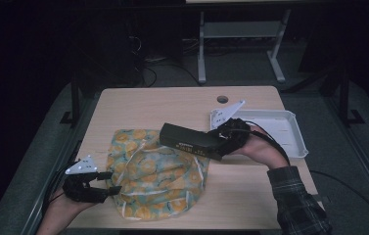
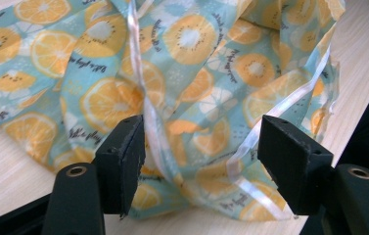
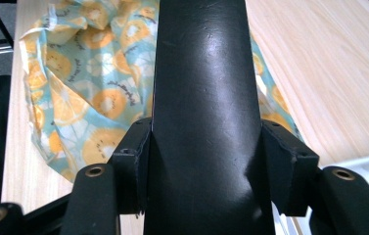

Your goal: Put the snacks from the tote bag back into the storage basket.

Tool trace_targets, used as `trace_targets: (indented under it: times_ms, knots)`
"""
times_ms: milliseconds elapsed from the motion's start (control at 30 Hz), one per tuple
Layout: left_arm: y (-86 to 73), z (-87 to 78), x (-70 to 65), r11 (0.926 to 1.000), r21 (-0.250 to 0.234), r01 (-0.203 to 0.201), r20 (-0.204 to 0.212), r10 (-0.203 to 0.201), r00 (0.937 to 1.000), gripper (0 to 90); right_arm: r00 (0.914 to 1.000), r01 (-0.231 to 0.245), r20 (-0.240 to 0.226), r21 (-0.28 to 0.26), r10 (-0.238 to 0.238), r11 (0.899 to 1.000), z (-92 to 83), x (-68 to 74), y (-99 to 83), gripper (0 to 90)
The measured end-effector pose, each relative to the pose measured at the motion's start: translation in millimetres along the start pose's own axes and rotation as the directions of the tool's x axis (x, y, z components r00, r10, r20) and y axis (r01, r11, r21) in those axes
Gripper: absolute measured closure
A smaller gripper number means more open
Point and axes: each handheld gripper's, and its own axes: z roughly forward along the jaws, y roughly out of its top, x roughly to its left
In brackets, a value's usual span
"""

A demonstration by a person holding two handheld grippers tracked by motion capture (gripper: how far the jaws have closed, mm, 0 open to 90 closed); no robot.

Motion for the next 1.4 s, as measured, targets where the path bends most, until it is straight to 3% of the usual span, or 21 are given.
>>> trace_targets:
  times_ms: [367,533,767,1067,1267,1400]
  knots:
    - [-11.4,-8.6,10.1,0.9997,-0.016,0.017,-0.059,-0.018,0.9981,26.3,0.995,-0.071,0.071,0.008,0.07,0.997,-18.3,-15.7,-20.7,41.9]
    - [-21.0,-10.6,20.2,0.9995,-0.022,0.023,-0.108,-0.026,0.9939,21.3,0.9883,-0.115,0.101,0.003,0.114,0.993,-25.8,-25.0,-31.8,42.0]
    - [-26.7,-10.9,28.7,0.9984,-0.028,0.049,-0.144,-0.052,0.9881,18.7,0.9786,-0.157,0.136,0.004,0.155,0.988,-32.7,-35.1,-44.8,41.9]
    - [-33.9,-8.8,37.1,0.9971,-0.032,0.069,-0.189,-0.074,0.9792,17.6,0.9513,-0.243,0.195,-0.003,0.239,0.97,-45.6,-49.3,-66.8,42.0]
    - [-34.8,-8.0,38.3,0.9976,-0.025,0.065,-0.191,-0.069,0.9791,17.0,0.9347,-0.279,0.23,0.006,0.271,0.96,-49.5,-57.2,-80.0,42.1]
    - [-36.1,-7.4,39.5,0.9975,-0.029,0.065,-0.193,-0.069,0.9787,17.0,0.9283,-0.291,0.242,0.001,0.282,0.957,-53.2,-62.0,-88.0,42.0]
